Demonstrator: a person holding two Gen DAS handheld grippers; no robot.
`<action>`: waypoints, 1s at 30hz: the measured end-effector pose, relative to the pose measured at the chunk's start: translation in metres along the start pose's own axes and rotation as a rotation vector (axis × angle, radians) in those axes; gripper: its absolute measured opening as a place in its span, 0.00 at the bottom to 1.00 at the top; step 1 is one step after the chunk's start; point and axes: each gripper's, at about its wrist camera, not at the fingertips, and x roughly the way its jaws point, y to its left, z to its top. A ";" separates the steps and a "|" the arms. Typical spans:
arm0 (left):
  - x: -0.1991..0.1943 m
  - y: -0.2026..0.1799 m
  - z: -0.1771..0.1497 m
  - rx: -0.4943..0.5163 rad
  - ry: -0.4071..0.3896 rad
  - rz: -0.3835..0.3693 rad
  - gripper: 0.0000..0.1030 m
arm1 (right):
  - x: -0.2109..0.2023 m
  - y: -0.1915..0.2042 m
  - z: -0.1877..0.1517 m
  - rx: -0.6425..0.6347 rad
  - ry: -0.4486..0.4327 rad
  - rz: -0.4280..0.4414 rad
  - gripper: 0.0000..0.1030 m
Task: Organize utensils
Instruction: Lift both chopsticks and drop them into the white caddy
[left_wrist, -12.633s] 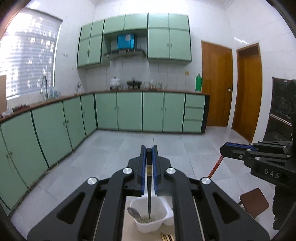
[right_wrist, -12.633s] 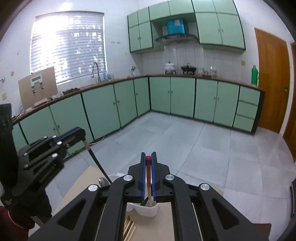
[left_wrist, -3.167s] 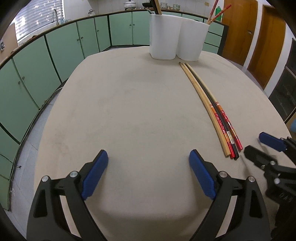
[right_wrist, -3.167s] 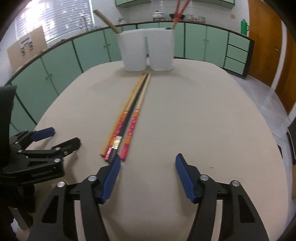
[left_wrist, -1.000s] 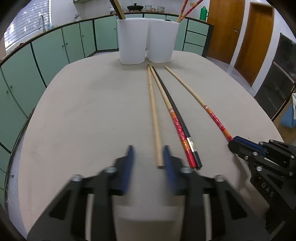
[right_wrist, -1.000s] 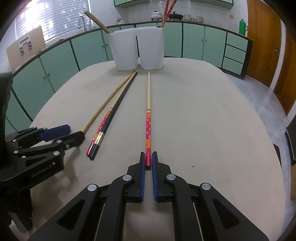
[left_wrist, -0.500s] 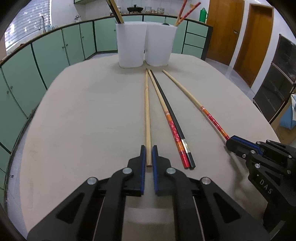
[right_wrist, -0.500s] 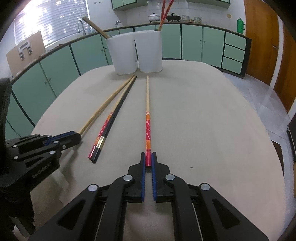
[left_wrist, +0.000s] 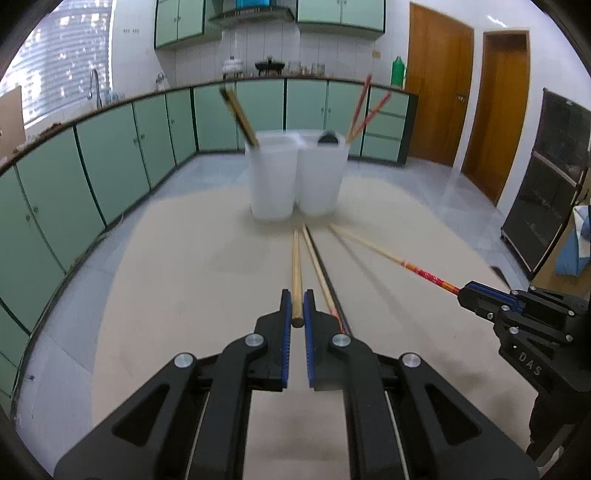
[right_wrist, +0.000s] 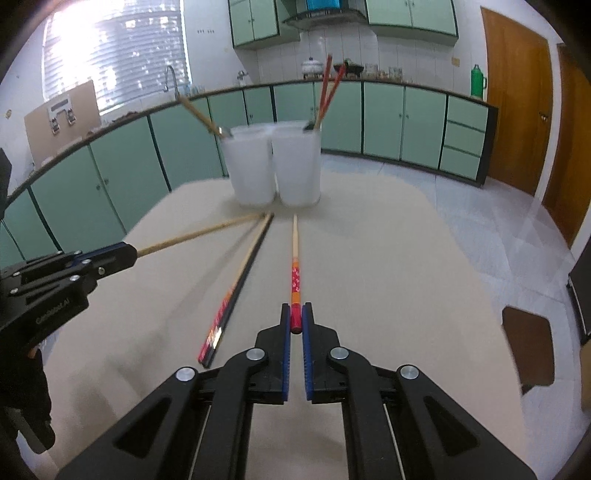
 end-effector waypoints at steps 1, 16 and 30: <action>-0.004 0.000 0.006 0.003 -0.020 -0.001 0.06 | -0.004 -0.001 0.006 0.001 -0.013 0.006 0.06; -0.024 0.012 0.089 0.028 -0.179 -0.054 0.06 | -0.041 -0.009 0.106 -0.046 -0.162 0.093 0.06; -0.039 0.016 0.141 0.055 -0.277 -0.093 0.06 | -0.061 -0.007 0.181 -0.097 -0.238 0.165 0.06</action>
